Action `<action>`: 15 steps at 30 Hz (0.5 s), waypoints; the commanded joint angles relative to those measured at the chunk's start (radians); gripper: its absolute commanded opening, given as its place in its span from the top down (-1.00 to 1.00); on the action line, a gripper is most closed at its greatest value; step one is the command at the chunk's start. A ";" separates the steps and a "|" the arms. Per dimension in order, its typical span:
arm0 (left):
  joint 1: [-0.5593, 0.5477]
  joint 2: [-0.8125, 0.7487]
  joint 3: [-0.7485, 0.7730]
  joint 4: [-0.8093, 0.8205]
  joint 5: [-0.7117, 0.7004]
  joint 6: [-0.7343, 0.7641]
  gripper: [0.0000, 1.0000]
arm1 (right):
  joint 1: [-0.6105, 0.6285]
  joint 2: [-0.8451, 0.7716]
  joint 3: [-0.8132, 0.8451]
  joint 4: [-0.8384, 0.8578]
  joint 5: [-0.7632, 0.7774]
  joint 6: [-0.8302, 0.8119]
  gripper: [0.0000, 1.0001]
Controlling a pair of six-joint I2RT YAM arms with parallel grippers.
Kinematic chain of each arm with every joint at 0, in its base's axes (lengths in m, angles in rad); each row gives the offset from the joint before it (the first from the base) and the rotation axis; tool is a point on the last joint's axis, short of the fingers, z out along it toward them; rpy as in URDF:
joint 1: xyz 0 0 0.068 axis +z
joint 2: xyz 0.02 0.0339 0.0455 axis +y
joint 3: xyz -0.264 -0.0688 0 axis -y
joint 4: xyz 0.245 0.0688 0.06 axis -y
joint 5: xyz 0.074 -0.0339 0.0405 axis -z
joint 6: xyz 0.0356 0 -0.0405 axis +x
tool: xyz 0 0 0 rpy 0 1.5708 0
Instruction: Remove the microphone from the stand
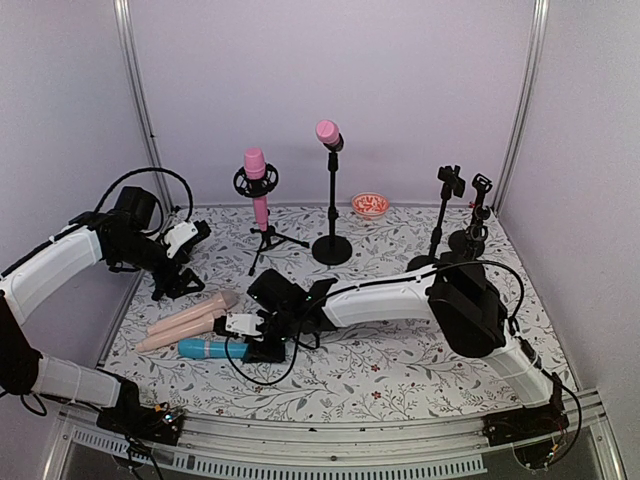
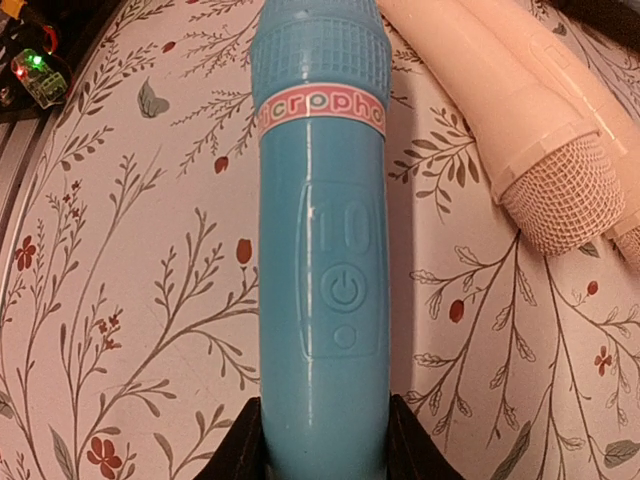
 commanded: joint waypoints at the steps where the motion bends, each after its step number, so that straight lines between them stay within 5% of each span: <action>1: -0.006 -0.016 0.019 0.001 0.003 0.002 -0.82 | 0.006 0.048 0.071 -0.018 0.031 -0.036 0.56; 5: -0.006 -0.012 0.019 0.001 0.007 -0.002 -0.82 | 0.006 0.070 0.103 -0.003 0.084 -0.026 0.23; 9: -0.007 -0.011 0.017 0.005 0.007 -0.004 -0.82 | 0.002 0.041 0.091 0.045 0.156 0.028 -0.64; 15: -0.006 -0.012 0.016 0.009 0.010 -0.007 -0.82 | -0.056 -0.130 -0.010 0.170 0.218 0.118 -0.93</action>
